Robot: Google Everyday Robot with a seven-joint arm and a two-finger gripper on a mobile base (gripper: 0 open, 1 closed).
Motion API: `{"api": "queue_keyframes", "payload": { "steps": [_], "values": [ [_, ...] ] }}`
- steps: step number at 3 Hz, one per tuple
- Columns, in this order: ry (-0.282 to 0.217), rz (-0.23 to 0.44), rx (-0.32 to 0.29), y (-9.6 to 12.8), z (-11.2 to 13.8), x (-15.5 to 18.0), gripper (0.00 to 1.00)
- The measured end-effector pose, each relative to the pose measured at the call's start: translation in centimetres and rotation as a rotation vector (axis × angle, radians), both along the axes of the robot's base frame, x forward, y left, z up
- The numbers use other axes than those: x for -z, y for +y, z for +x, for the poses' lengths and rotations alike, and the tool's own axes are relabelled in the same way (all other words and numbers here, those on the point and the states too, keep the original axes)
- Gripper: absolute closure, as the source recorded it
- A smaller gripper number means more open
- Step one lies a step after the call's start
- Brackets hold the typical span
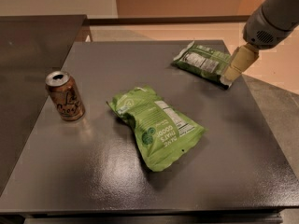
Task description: Pick green jalapeno chip bag
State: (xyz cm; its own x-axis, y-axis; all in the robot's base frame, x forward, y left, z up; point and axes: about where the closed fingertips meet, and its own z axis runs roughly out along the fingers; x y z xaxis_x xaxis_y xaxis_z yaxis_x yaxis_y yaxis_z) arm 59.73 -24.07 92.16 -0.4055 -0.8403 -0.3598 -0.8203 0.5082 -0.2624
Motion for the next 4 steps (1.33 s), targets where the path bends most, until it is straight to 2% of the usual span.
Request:
{"api": "queue_keyframes", "payload": {
  "steps": [2, 4],
  "values": [
    [0.017, 0.054, 0.089, -1.5, 4.7, 3.7, 0.0],
    [0.043, 0.117, 0.136, -1.7, 7.2, 7.1, 0.0]
  ]
}}
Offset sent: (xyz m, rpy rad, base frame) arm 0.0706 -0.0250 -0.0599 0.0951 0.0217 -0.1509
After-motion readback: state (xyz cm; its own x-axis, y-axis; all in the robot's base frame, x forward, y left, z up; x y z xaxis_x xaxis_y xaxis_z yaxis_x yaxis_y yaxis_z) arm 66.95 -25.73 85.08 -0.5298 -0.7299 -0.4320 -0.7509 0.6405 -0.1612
